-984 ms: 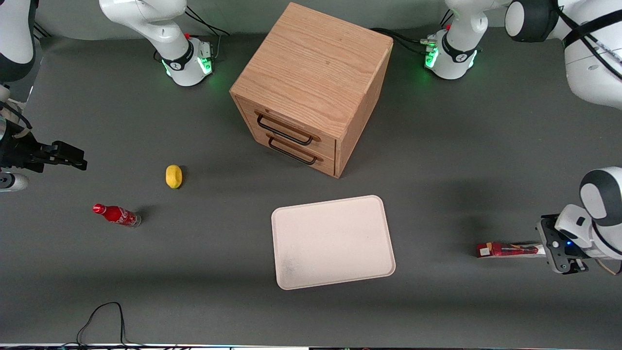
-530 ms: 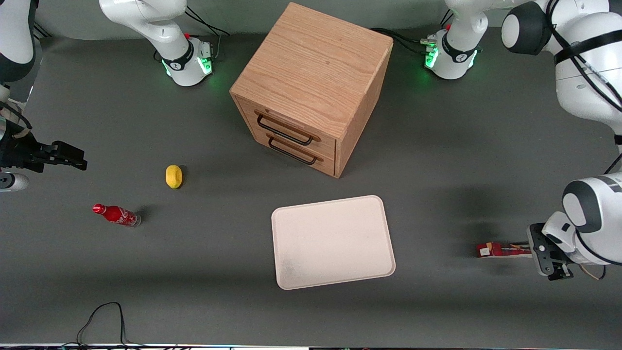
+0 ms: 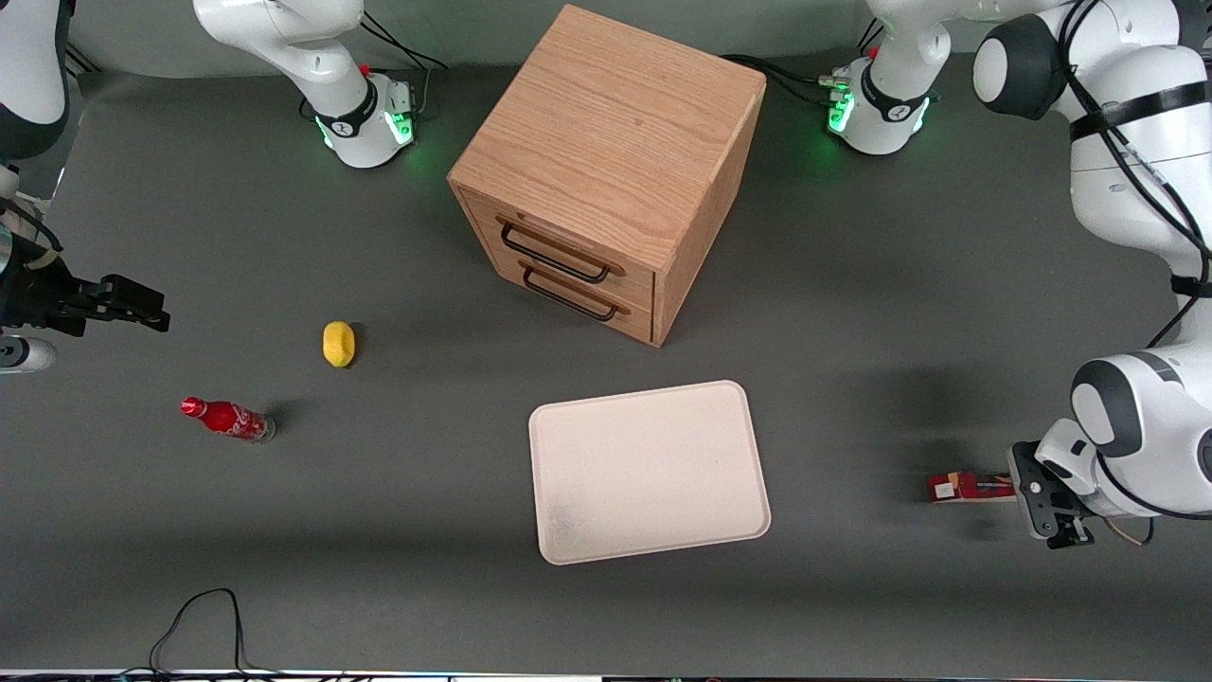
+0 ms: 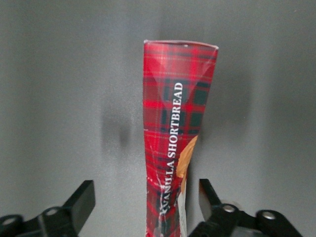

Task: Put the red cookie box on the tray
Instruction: 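Close the left gripper on the end of the red shortbread box, then lift the box upright and carry it toward the white tray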

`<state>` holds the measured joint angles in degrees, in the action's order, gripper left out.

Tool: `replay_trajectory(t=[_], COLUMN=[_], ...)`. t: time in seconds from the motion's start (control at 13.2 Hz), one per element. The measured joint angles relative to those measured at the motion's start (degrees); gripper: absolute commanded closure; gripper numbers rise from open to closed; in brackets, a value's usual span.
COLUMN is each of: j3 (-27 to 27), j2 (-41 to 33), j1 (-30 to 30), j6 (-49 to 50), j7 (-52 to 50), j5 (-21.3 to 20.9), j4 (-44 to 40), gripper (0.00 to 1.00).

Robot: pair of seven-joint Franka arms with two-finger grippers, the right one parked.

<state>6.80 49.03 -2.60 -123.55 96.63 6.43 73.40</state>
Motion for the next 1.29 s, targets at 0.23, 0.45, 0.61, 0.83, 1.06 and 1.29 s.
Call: replay_trajectory(t=[0.23,0.45,0.61,0.83,1.06,1.29], j3=[0.00,0.00,0.00,0.00,-0.01,-0.01], j2=[0.00,-0.01,-0.01,-0.01,-0.30,-1.77], j1=[-0.30,-0.42,-0.45,-0.47,-0.47,-0.46], j6=[-0.13,-0.62,-0.84,-0.88,-0.70,7.10], j7=[0.20,0.25,0.27,0.28,0.28,0.28], j5=[0.14,0.54,0.63,0.73,0.84,1.10], j4=[0.33,0.67,1.03,1.08,0.81,-2.97], gripper=[1.00,1.00,1.00,1.00,1.00,1.00])
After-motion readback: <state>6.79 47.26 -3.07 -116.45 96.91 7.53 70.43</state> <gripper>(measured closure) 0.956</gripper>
